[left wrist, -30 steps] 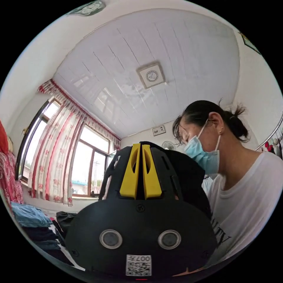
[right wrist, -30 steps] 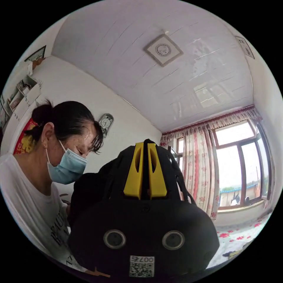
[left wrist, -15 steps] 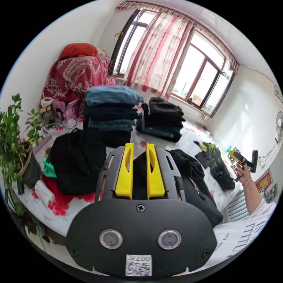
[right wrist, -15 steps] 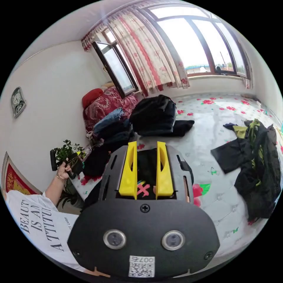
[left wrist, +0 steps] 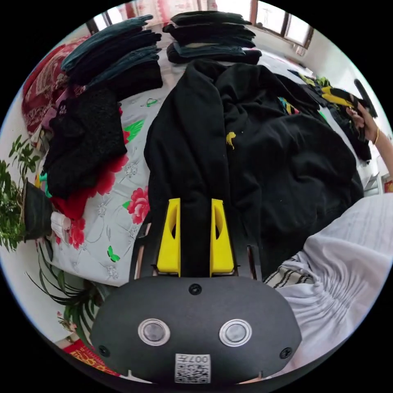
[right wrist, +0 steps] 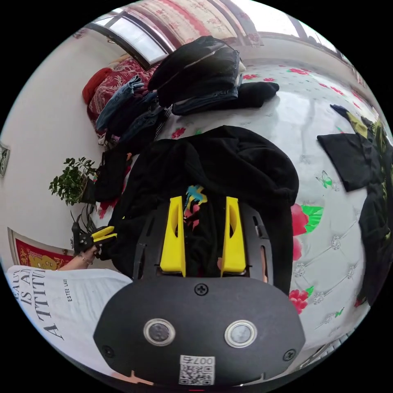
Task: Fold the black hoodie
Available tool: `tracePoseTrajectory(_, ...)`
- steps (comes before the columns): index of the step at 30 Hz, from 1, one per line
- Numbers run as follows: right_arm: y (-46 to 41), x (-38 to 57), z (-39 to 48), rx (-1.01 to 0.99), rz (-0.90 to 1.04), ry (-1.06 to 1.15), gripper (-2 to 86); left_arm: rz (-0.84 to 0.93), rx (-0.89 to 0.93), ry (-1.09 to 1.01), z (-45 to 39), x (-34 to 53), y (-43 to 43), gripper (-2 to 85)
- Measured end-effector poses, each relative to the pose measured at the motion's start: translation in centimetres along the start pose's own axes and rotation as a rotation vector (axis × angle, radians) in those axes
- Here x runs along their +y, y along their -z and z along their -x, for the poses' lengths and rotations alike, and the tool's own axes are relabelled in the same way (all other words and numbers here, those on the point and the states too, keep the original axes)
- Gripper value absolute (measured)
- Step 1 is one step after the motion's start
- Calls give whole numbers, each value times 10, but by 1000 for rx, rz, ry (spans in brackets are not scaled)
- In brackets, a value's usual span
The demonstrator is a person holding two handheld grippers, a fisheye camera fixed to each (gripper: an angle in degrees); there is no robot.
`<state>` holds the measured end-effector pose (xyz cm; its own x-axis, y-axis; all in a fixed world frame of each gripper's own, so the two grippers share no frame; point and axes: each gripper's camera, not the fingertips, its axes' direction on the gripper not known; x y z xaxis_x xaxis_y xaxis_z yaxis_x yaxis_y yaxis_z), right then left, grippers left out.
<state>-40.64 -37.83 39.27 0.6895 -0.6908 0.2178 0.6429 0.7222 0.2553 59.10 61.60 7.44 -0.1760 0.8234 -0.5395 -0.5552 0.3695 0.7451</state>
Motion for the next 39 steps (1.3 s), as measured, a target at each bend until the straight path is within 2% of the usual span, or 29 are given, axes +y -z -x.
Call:
tracePoseTrajectory(3, -41, -50, 0, 10, 59, 14, 111, 48, -33, -74, -10, -18, 0, 51)
tracePoseTrajectory(5, -81, -82, 6, -2, 126, 62, 108, 49, 27, -83, 1, -25, 11, 42)
tracePoseTrajectory(9, -150, -118, 7, -37, 269, 74, 82, -128, 121, 43, 65, -32, 81, 29)
tracePoseTrajectory(12, -191, -152, 4, 75, 405, 51, 42, -318, 147, 192, 132, -38, 139, 24)
tracePoseTrajectory(15, -156, -224, 24, 106, 212, 93, 26, -469, 38, 291, 196, -55, 186, 26)
tracePoseTrajectory(17, -99, -293, 65, 119, -20, 154, 27, -526, -27, 372, 232, -71, 202, 31)
tracePoseTrajectory(19, -70, -331, 106, 186, -146, 205, 33, -525, -121, 477, 258, -91, 201, 41)
tracePoseTrajectory(21, -64, -357, 142, 217, -170, 279, 41, -503, -196, 566, 275, -118, 178, 53)
tracePoseTrajectory(24, -92, -373, 157, 270, -10, 236, 57, -408, -163, 630, 277, -128, 135, 63)
tracePoseTrajectory(27, -103, -326, 137, 236, -28, 194, 70, -417, -108, 618, 252, -100, 110, 64)
tracePoseTrajectory(31, -115, -180, 69, 176, 25, 72, 88, -365, -130, 589, 206, -41, 89, 63)
tracePoseTrajectory(35, -116, -6, -3, 185, 214, -186, 111, -210, -10, 524, 146, 25, 53, 68)
tracePoseTrajectory(39, -103, 94, -12, 231, 303, -276, 123, -34, 103, 491, 109, 65, 19, 94)
